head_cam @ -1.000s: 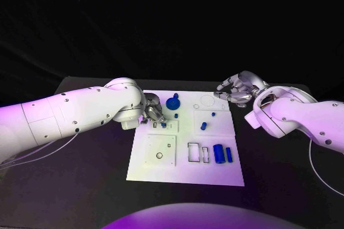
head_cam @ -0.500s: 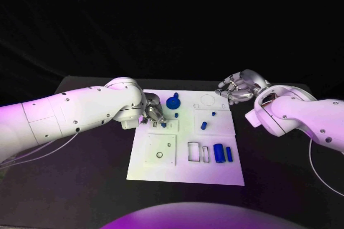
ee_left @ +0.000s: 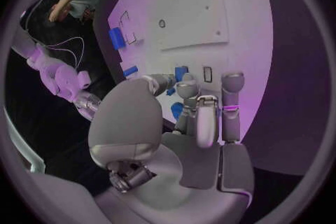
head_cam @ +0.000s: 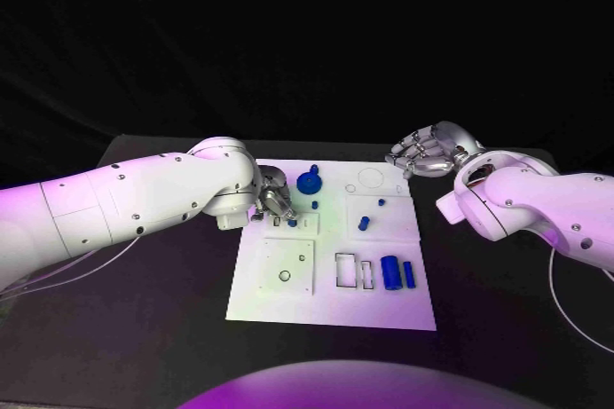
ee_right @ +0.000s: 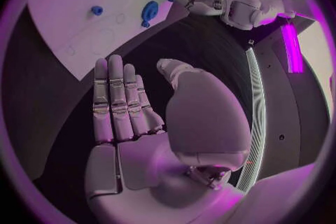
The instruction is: Assemble the parts on the task board
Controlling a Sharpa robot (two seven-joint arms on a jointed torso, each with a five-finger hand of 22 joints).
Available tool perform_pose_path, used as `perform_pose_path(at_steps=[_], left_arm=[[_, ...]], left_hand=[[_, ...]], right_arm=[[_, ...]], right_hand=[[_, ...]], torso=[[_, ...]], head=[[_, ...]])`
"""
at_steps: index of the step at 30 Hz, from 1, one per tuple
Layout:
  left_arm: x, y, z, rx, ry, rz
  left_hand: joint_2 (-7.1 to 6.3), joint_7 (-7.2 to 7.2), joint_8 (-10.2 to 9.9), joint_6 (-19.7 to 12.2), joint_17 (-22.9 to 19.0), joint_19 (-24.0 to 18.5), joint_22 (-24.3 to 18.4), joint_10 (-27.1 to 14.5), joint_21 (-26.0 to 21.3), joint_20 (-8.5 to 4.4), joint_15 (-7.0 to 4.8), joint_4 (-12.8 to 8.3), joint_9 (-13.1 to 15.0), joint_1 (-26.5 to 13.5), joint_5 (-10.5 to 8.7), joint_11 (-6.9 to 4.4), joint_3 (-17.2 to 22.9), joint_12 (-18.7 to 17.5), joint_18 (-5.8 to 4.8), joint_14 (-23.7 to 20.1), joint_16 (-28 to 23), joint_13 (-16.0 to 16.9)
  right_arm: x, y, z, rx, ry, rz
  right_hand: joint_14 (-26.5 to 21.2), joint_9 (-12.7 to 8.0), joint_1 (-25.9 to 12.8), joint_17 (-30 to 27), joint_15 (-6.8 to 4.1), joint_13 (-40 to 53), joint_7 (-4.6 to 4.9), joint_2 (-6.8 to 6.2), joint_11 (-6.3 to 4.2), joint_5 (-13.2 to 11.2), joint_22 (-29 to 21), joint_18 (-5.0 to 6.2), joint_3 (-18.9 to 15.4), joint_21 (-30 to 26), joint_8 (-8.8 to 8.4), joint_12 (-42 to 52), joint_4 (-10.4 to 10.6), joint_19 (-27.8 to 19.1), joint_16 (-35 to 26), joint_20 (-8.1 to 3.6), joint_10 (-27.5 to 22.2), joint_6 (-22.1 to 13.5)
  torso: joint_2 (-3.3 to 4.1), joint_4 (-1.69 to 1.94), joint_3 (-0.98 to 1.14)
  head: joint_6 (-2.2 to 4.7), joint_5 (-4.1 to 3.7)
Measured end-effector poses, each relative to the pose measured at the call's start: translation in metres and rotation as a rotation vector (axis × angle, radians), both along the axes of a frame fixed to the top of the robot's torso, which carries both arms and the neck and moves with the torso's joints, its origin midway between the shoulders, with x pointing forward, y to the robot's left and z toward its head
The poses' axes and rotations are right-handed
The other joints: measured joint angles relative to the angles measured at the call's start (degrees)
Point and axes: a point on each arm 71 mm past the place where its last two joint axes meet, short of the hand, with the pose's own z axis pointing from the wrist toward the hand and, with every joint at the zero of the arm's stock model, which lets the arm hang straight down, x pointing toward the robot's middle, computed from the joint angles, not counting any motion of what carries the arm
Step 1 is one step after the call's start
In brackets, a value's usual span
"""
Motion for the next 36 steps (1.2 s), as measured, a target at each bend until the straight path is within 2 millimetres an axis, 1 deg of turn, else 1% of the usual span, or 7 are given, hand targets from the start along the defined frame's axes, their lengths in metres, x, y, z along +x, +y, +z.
perform_pose_path(at_steps=[3,4,5,12,19,25,36], left_arm=[[0.0006,-0.0003,0.0001,0.001,0.001,0.0],[0.0007,-0.0004,0.0001,0.001,0.001,-0.001],[0.0009,-0.0005,0.0,0.002,0.002,-0.001],[0.0016,-0.001,-0.0002,0.005,0.005,-0.002],[0.0028,-0.0037,-0.001,0.014,0.011,-0.004],[0.0036,-0.0035,-0.0024,0.027,0.016,0.003],[0.0037,-0.004,-0.0026,0.036,0.02,0.005]], left_hand=[[0.0,0.01,0.0,0.0,0.0,0.0,0.0,0.0,0.0,0.0,0.0,0.0,0.0,0.0,0.0,0.0,0.0,0.0,-0.12,0.0,0.0,0.0],[0.01,0.01,0.0,0.0,0.0,0.0,0.1,0.0,0.0,0.0,0.0,0.0,0.0,0.0,0.0,0.0,0.0,0.0,-0.8,0.0,0.0,0.0],[0.01,0.01,0.0,0.0,0.0,0.0,0.1,0.0,0.0,0.0,0.0,0.0,0.0,0.0,-0.01,0.0,0.0,0.0,-0.89,0.0,0.0,0.1],[0.02,0.12,0.0,0.1,0.0,0.0,0.1,0.0,0.0,0.0,0.0,0.0,0.0,0.0,-0.03,0.0,0.0,0.0,-0.89,0.0,0.0,0.2],[0.03,0.23,0.0,0.2,0.0,0.2,0.4,0.2,0.3,0.21,0.0,0.0,0.0,0.0,0.18,-0.2,0.0,0.2,-0.88,0.0,0.0,0.3],[0.25,0.25,0.0,0.2,0.0,0.2,0.4,0.2,0.3,0.21,0.0,0.0,-0.1,-0.2,0.34,-0.2,0.0,0.2,-0.88,0.0,0.0,0.3],[0.44,0.21,0.0,0.2,0.0,0.4,0.6,0.5,0.3,0.01,0.0,0.1,-0.1,-0.5,0.33,-0.12,0.1,0.2,-0.88,0.0,0.0,0.4]], right_arm=[[0.0001,-0.0002,0.0,0.012,0.001,-0.004],[0.0001,-0.0002,0.0,0.016,0.002,-0.005],[0.0001,-0.0002,0.0,0.02,0.002,-0.006],[0.0004,-0.0007,0.0001,0.044,0.003,-0.012],[0.0005,-0.0004,0.0003,0.067,0.002,-0.015],[0.0004,-0.0007,0.0005,0.078,0.0,-0.02],[0.0003,-0.0011,0.0007,0.088,-0.001,-0.026]], right_hand=[[-0.9,-0.4,0.0,-0.3,0.44,-1.4,0.18,0.0,0.38,0.0,-1.2,0.0,0.0,-1.3,0.08,-0.8,0.0,-0.5,-2.0,0.53,0.0,-0.2],[-1.4,-0.5,0.0,-0.6,0.75,-2.1,0.25,0.0,0.61,0.0,-1.9,-0.01,0.0,-2.1,0.4,-1.3,0.0,-0.9,-3.2,0.87,-0.2,-0.3],[-1.6,-0.7,0.0,-0.9,0.96,-2.6,0.35,0.0,0.75,0.2,-2.3,-0.01,0.0,-2.6,0.45,-1.6,0.0,-1.1,-3.9,1.11,-0.4,-0.3],[-4.5,-2.3,0.4,-4.4,2.49,-7.4,0.49,0.39,1.98,0.4,-6.4,-0.01,-0.9,-6.8,0.45,-5.3,-0.9,-3.2,-10.5,3.16,-1.1,-0.8],[-5.1,-3.1,0.6,-5.4,3.07,-8.8,0.39,0.61,2.19,0.7,-7.6,-0.02,-1.3,-7.9,0.45,-6.3,-1.2,-3.5,-12.1,3.51,-1.3,-1.3],[-6.3,-4.0,0.9,-6.9,3.69,-10.5,0.39,0.91,2.59,0.7,-9.8,-0.02,-2.5,-9.7,0.89,-7.0,-1.3,-6.6,-13.6,4.28,-1.3,-1.7],[-6.3,-4.2,0.9,-7.2,3.69,-10.8,0.39,0.91,2.59,0.7,-10.3,-0.03,-2.5,-9.7,0.89,-7.0,-1.3,-7.0,-13.6,4.49,-1.3,-1.7]], torso=[[0.01,-0.02,0.01],[0.01,-0.02,0.01],[0.01,-0.02,0.01],[0.01,-0.03,0.04],[0.04,-0.02,0.05],[0.04,-0.03,0.05],[-0.02,0.02,0.05]], head=[[-0.07,0.0],[-0.08,0.0],[-0.09,0.0],[-0.17,-0.02],[-0.3,-0.06],[-0.38,-0.12],[-0.45,-0.16]])
